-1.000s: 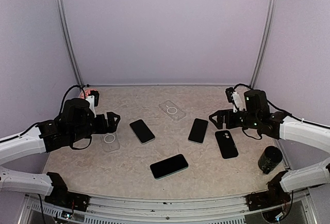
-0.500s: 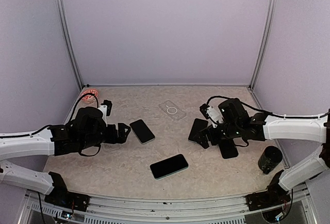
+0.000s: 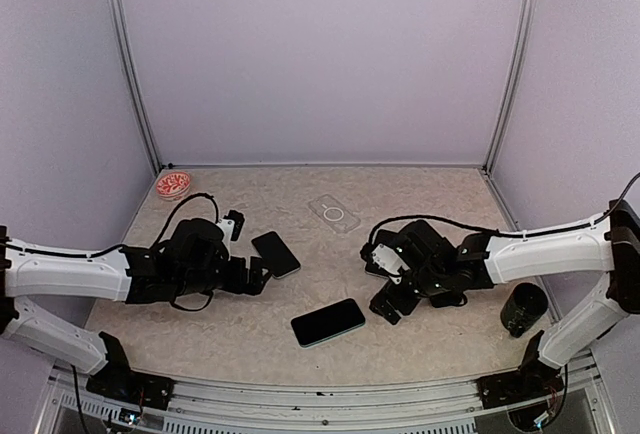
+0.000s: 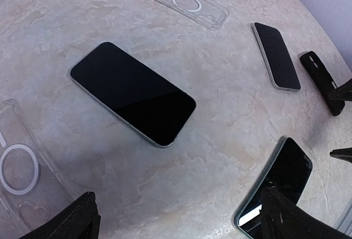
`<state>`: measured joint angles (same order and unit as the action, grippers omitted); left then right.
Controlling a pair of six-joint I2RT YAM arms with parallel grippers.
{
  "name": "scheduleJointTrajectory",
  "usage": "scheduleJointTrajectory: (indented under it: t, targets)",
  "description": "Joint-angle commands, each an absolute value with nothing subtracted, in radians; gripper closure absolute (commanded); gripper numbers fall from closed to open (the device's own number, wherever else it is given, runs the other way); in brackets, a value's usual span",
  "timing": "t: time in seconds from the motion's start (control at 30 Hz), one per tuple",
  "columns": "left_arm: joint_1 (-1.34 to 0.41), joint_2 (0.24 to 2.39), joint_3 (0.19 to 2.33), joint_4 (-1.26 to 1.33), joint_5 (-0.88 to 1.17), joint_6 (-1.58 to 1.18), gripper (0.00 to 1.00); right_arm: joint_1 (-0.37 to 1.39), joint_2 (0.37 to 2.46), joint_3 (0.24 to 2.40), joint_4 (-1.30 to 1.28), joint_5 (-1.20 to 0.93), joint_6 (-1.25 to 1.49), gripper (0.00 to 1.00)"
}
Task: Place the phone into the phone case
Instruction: Rotate the phone at the center of the board.
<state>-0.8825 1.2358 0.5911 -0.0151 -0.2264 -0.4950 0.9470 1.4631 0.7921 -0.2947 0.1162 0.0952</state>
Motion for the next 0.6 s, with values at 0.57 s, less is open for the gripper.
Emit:
scheduleJointTrajectory:
  t: [0.57]
  targets:
    - [-0.960,1.411,0.601,0.158,-0.097,-0.485,0.01,1.068,1.611,0.849,-0.283,0.222,0.035,0.00]
